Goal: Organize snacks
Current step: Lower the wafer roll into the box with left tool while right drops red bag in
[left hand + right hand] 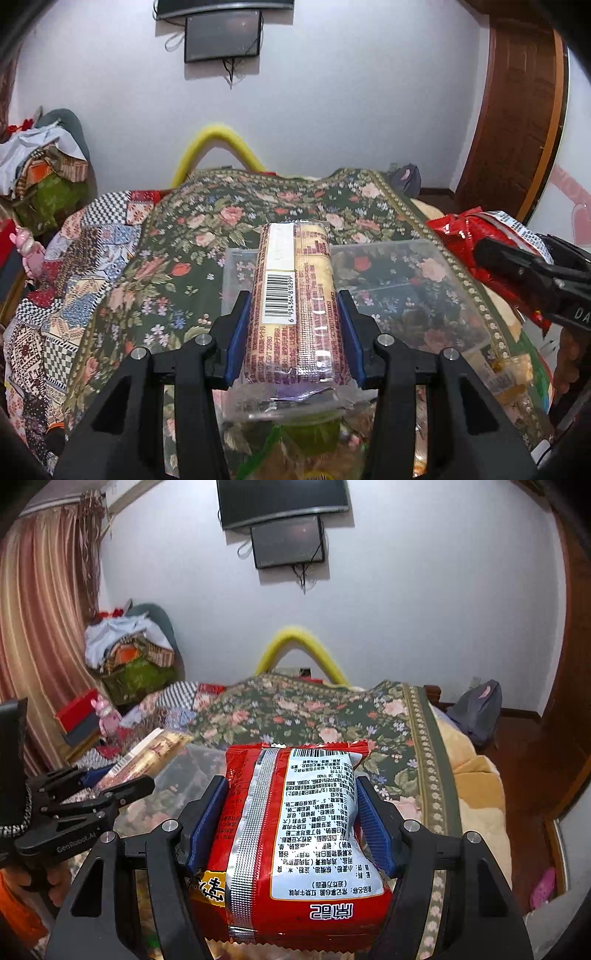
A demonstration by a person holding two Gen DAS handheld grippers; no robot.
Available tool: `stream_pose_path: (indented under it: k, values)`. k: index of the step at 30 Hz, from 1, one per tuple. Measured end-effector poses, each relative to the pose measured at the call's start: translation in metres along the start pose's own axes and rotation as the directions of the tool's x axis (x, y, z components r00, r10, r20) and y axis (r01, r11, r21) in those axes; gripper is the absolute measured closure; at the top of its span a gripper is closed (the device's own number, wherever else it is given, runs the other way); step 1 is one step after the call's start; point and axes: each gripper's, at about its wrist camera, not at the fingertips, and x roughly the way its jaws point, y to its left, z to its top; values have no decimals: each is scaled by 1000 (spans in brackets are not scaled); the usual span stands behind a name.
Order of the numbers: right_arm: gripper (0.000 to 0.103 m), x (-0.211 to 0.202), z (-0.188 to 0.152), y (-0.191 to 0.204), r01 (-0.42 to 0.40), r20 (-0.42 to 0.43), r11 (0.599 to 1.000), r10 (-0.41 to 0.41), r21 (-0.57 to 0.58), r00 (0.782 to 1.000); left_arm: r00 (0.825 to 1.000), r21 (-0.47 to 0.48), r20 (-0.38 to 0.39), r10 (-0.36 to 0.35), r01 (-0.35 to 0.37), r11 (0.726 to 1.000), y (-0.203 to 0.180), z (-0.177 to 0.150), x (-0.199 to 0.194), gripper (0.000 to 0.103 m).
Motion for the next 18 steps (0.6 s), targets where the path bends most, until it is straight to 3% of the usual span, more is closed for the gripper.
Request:
stream_pose_path:
  k: [9,13,18]
  values:
    - [38,45,-5,-9,-32,-181,999,25,-37,983,993,12,-115,-4,5,1000,4,-2,53,58]
    - [37,51,-6,-8,-44,-217,998,32,-53,976,995,50,-97,19,-15,999,-1,-1,53,58]
    - [35,46,-2,-9,-32,-190,999,24,-37,981,996,83,-87,21,-14,996,-6,0,41,57]
